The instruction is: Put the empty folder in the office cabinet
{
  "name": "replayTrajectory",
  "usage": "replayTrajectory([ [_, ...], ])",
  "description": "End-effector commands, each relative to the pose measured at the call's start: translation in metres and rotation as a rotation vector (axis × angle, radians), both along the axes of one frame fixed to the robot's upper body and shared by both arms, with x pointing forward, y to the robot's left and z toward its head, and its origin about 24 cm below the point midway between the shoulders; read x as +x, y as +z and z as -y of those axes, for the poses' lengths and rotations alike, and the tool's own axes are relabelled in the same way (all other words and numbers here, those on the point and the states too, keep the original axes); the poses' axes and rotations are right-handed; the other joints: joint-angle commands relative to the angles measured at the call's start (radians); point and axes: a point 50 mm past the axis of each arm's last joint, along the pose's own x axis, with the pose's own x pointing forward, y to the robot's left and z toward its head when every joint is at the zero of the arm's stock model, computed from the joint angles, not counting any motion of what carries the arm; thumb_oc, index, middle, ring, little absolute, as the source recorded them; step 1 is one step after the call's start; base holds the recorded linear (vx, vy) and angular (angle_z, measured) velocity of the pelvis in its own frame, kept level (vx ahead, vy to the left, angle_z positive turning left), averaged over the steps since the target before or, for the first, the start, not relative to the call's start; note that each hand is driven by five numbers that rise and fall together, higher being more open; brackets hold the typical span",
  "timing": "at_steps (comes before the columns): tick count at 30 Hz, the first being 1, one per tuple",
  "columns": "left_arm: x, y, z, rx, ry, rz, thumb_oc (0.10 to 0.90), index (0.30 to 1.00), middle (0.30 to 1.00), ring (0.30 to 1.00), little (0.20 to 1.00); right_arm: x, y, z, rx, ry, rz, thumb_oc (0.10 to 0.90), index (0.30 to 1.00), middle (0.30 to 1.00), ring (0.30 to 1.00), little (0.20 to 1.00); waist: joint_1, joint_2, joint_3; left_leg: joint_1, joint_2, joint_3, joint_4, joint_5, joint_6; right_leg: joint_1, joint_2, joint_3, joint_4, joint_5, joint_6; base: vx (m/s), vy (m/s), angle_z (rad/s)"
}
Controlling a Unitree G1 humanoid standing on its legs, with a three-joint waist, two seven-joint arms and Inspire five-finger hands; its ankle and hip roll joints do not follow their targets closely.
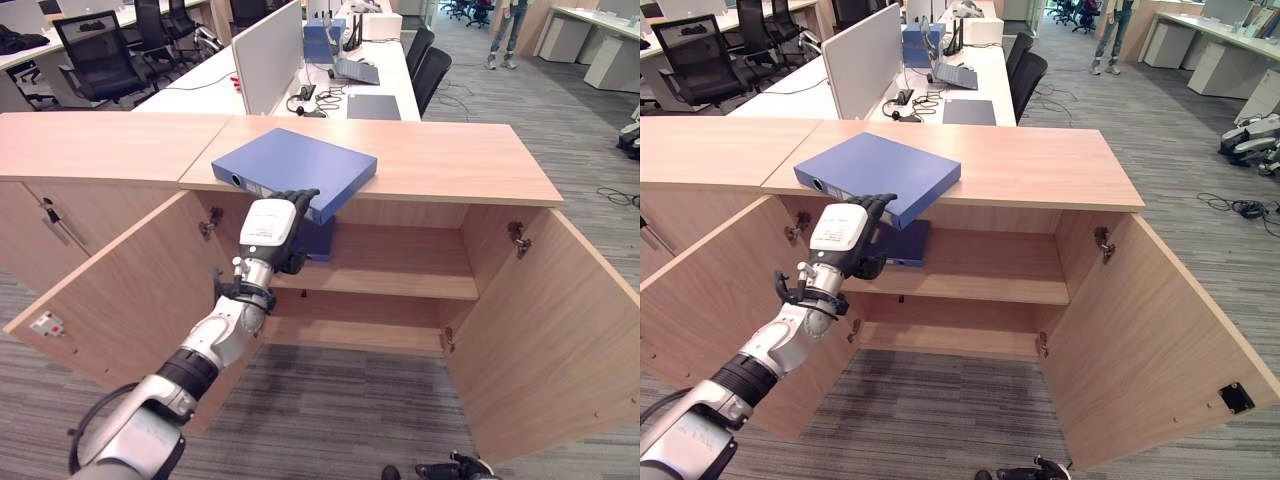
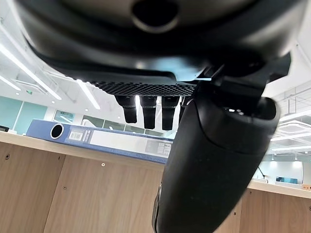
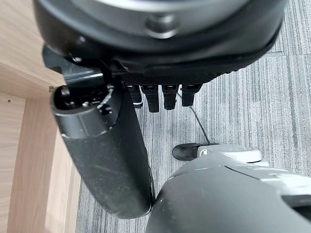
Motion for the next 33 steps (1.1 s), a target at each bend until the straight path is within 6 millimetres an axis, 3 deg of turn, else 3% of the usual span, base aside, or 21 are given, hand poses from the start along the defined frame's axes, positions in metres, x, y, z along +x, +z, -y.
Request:
replayTrajectory([
  [1,0.042,0.097,0.012,-0.005,0.017,0.306,0.800,0.900,0.900,0.900,0.900,-0.007,0.004,0.027,-0.110,0.020,-0.054,0.800,0.900,0.900,0.900,0.900,-0.003,-0.027,-0.001,0.025,0.001,-0.040,-0.002,-0.121,-0.006,0.057,0.000,-0.072,0.008,-0.129,0.051,0.00,0.000,0.00],
  [7,0.052,0.094,0.010,0.042,0.057,0.276,0.800,0.900,0.900,0.900,0.900,-0.007,0.005,0.027,-0.113,0.030,-0.050,0.800,0.900,0.900,0.900,0.900,-0.013,-0.029,-0.005,0.026,0.002,-0.033,-0.002,-0.118,-0.006,0.053,0.001,-0.067,0.008,-0.128,0.053,0.00,0.000,-0.01],
  [19,0.058,0.108,0.004,0.077,0.107,0.339,0.800,0.900,0.900,0.900,0.900,-0.010,0.005,0.030,-0.132,0.054,-0.060,0.800,0.900,0.900,0.900,0.900,-0.022,-0.033,-0.008,0.027,0.003,-0.023,-0.002,-0.119,-0.005,0.051,0.001,-0.058,0.008,-0.126,0.057,0.00,-0.001,-0.02],
  [33,0.064,0.101,-0.002,0.137,0.146,0.298,0.800,0.900,0.900,0.900,0.900,-0.006,0.006,0.030,-0.150,0.114,-0.062,0.800,0.900,0.900,0.900,0.900,-0.027,-0.033,-0.011,0.030,0.000,-0.019,-0.002,-0.118,-0.005,0.051,0.000,-0.055,0.008,-0.127,0.059,0.00,-0.001,-0.01],
])
